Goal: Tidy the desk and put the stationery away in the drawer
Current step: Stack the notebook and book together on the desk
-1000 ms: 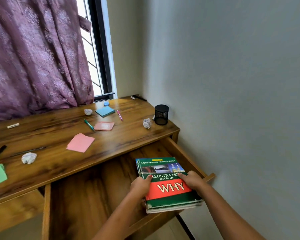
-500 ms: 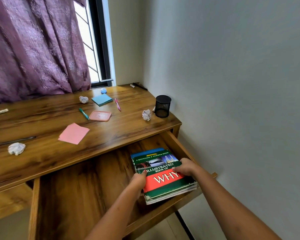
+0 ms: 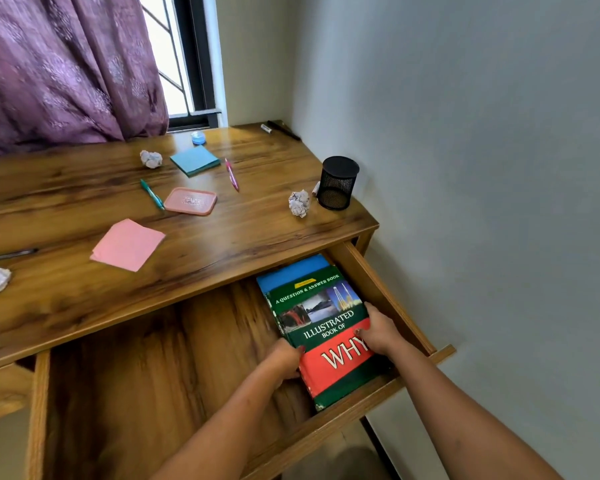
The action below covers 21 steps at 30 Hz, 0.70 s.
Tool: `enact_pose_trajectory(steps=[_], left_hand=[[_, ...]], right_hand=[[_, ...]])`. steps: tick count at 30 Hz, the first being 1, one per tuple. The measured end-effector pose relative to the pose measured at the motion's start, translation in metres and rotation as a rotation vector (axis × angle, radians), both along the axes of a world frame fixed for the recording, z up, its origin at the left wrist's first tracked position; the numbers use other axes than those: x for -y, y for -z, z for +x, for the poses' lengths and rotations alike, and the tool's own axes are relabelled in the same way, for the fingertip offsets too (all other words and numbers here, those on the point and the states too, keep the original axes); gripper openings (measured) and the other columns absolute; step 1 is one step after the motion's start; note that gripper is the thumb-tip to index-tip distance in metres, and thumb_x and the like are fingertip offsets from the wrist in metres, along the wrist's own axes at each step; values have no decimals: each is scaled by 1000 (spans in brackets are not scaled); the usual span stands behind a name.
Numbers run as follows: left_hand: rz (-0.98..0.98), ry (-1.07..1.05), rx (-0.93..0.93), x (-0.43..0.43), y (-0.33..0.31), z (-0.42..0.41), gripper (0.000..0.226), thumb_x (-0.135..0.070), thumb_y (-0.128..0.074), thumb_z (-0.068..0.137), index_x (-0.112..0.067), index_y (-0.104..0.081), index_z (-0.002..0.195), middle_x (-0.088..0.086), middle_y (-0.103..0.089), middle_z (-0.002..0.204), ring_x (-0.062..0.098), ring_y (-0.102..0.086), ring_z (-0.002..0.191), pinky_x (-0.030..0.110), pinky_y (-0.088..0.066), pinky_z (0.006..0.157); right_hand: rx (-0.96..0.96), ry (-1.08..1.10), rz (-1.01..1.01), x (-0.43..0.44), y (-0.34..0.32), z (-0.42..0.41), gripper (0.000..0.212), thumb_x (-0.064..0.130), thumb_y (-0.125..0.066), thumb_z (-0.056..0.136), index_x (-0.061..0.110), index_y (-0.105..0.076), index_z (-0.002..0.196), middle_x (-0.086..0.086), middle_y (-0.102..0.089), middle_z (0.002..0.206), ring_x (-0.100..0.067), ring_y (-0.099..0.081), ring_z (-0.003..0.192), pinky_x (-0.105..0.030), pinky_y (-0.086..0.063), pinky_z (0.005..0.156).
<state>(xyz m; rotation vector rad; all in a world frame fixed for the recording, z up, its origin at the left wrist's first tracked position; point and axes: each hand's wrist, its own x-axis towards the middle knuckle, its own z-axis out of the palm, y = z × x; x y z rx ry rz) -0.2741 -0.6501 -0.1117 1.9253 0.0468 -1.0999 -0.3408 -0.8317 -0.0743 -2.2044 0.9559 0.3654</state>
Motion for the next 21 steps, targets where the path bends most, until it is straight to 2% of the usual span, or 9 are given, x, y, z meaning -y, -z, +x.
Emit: enact_pose_trajectory(steps=[2,5,7,9,12,14,16,18,21], left_hand=[[103,161,106,0,0,3,18,-29,-50,96,-16,-58,106,14,-63,118,31,-63,102,41,-56,84],[271,379,260,0,-7,8,35,-34,-43,99,-10,-55,121,15,-63,119,29,-65,98,36,-55,83],[338,476,328,2,-8,12,38,-35,-40,100,-9,-54,125,15,-62,122,30,-63,105,33,-53,88],[367,508,348,3,-9,14,38,-35,-41,100,-10,-54,125,13,-62,123,29,-62,108,31,-51,89],[380,530,352,5,-8,17,35,-37,-43,99,-12,-56,121,11,-63,117,26,-64,103,29,-50,83],[384,534,358,7,-6,18,35,-37,-44,98,-12,-57,119,11,-64,115,25,-65,97,29,-50,80],[367,531,367,9,-4,16,34,-36,-44,98,-11,-58,118,13,-65,113,23,-62,85,29,-51,77],[351,513,363,10,-4,15,33,-35,-45,98,-10,-58,116,14,-66,109,21,-59,75,31,-54,74],[371,523,383,10,-1,14,34,-34,-45,98,-8,-58,116,13,-64,96,19,-57,59,28,-52,58]], right_hand=[[-22,20,-29,4,14,-1,53,19,-57,91,22,-35,139,-10,-58,125,-30,-58,112,-51,-48,96],[-32,38,-68,8,25,1,53,20,-58,90,22,-36,138,-11,-56,127,-31,-56,115,-53,-47,97],[-34,43,-89,5,23,0,52,21,-57,90,22,-35,138,-10,-56,127,-30,-56,116,-52,-46,98],[-47,46,-152,-3,15,-1,49,24,-56,91,22,-37,137,-9,-56,125,-29,-57,114,-49,-48,96],[-54,43,-371,-16,2,-4,34,29,-55,93,14,-50,123,-8,-59,118,-25,-60,107,-38,-51,85],[-57,-18,-501,-24,-2,-8,28,29,-55,94,11,-56,115,-7,-59,118,-22,-57,109,-34,-51,86],[-58,-119,-540,-33,-4,-9,28,28,-57,92,10,-58,114,-7,-53,125,-22,-49,117,-33,-50,91],[-85,-203,-443,-45,-2,-7,47,32,-63,88,11,-49,128,-10,-45,135,-26,-42,125,-36,-46,98],[-200,-327,-301,-68,3,-5,92,46,-71,78,14,-21,149,-14,-21,153,-37,-27,138,-43,-35,109]])
